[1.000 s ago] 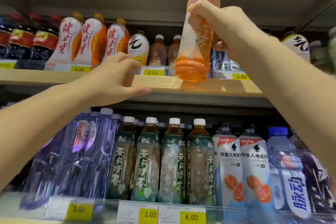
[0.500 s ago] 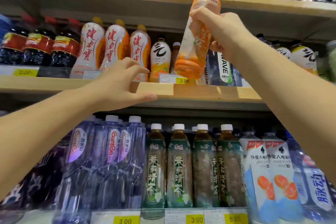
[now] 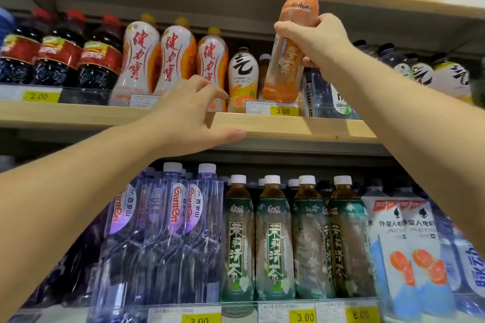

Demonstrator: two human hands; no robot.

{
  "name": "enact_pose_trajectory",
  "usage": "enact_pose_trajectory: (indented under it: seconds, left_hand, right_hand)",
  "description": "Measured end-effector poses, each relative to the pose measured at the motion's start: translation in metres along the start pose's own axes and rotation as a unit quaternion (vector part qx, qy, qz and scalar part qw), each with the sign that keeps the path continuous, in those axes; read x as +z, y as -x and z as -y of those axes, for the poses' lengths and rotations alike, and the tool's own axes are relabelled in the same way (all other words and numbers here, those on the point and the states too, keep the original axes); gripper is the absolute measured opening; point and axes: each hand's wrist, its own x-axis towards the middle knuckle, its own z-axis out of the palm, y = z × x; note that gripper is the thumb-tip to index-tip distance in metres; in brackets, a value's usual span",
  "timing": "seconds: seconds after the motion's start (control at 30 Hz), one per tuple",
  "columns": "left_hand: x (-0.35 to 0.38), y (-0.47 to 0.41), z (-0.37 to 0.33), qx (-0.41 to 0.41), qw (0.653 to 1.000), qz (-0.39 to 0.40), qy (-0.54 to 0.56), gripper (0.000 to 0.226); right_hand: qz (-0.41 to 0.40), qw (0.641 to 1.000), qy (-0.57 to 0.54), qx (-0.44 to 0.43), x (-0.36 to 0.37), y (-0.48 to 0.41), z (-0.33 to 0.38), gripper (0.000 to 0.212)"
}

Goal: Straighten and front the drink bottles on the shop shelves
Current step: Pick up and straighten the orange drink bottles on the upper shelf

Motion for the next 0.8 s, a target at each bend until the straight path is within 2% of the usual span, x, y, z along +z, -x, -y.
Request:
enact_pose_trajectory:
  seconds: [0.33,0.5,0.67,0.8]
  left_hand:
    - [-0.002,-0.009,0.005,-0.001,1.0,0.017,0.011,0.091]
    - [0.0,-0.01,0.007,0.003,1.0,0.015,0.0,0.096]
    - [0.0,-0.009,0.007,0.002,1.0,0.014,-0.002,0.093]
    - [0.0,-0.009,0.007,-0.001,1.0,0.012,-0.003,0.093]
  right_hand:
    - [0.078,0.99,0.116,0.033,0.006,0.0,-0.026,0.073]
    - [0.066,0.988,0.135,0.031,0.011,0.0,-0.031,0.072]
    - [0.088,0.985,0.14,0.055,0.012,0.002,-0.027,0.065]
    - [0.072,0.979,0.184,0.049,0.019,0.004,-0.029,0.076]
